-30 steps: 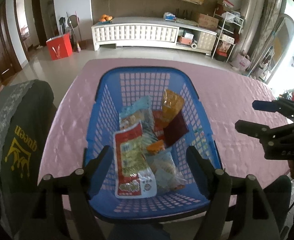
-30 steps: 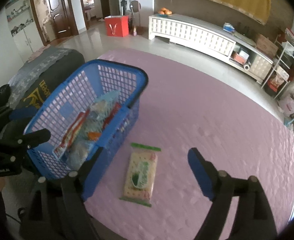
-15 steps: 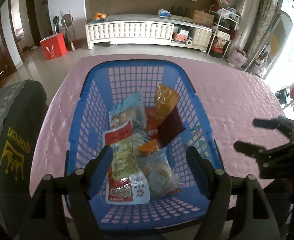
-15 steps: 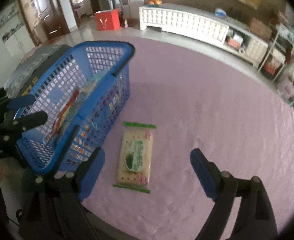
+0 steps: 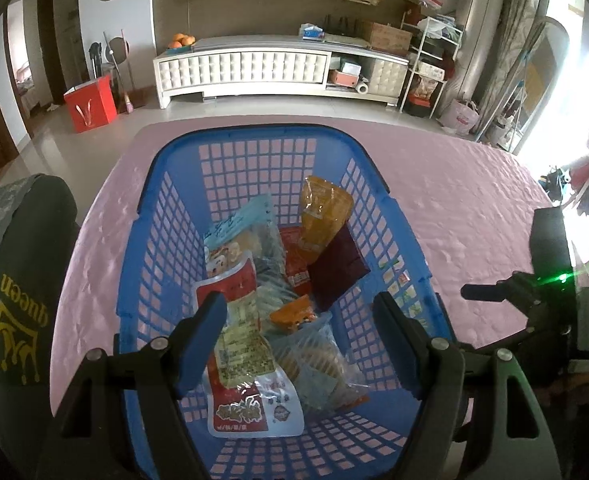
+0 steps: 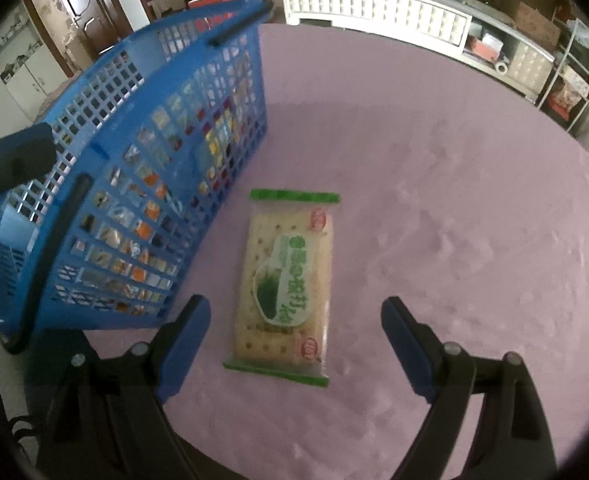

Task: Organize snacks
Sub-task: 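Move the right gripper to the green-labelled cracker pack and grasp it, then lift the cracker pack over the basket and open the right gripper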

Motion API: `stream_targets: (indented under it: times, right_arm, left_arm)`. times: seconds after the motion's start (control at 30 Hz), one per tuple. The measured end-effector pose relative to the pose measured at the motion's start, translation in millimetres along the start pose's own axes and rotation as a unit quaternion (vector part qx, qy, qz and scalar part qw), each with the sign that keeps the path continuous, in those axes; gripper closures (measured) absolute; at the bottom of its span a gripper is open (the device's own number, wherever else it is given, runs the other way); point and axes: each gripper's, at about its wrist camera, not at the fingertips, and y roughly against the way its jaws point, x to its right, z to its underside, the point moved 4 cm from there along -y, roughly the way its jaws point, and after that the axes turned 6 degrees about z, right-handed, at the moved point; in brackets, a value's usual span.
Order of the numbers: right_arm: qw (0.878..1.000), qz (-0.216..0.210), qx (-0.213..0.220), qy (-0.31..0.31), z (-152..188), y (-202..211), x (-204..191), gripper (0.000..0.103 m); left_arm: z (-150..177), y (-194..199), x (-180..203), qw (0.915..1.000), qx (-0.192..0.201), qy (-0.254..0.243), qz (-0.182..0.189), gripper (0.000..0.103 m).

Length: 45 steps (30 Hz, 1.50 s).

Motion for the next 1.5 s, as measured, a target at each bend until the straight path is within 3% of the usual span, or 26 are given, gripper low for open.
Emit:
stream_targets:
  times: [0.2,0.37,0.5,0.8,1.23,1.5]
  right_arm:
    - [1.000,-0.011,-0.005,0.005,0,-15,-7,0.015]
    - [1.000,0.005,-0.017,0.011,-3,-29,-10,0.035]
    - [1.000,0.017,-0.005,0.008,-2,-28,-9,0.044]
    - [1.000,0.011,0.021,-0.002,8,9,-18,0.045]
    - [0.993,0.017,0.116,-0.001,3,113,-45,0.045]
    - [0.987,0.013,0.160,0.023,-8,147,-67,0.045]
  left_arm:
    - [1,-2,1,0.9999,0.005,-0.008,-0.005,0.029]
    - [3,-9,-1,0.9997,-0.002,-0.017,-0.017,0.029]
    - [5,-9,-5,0.9999,-0.001,-0.007,-0.010,0.029]
    - [11,3,-5,0.9997,0.004,-0.016,-0.020,0.029]
    - [8,52,12,0.9979,0.049,-0.034,-0.024,0.029]
    - [0,78,12,0.9950,0.087,-0.044,-0.023,0.016]
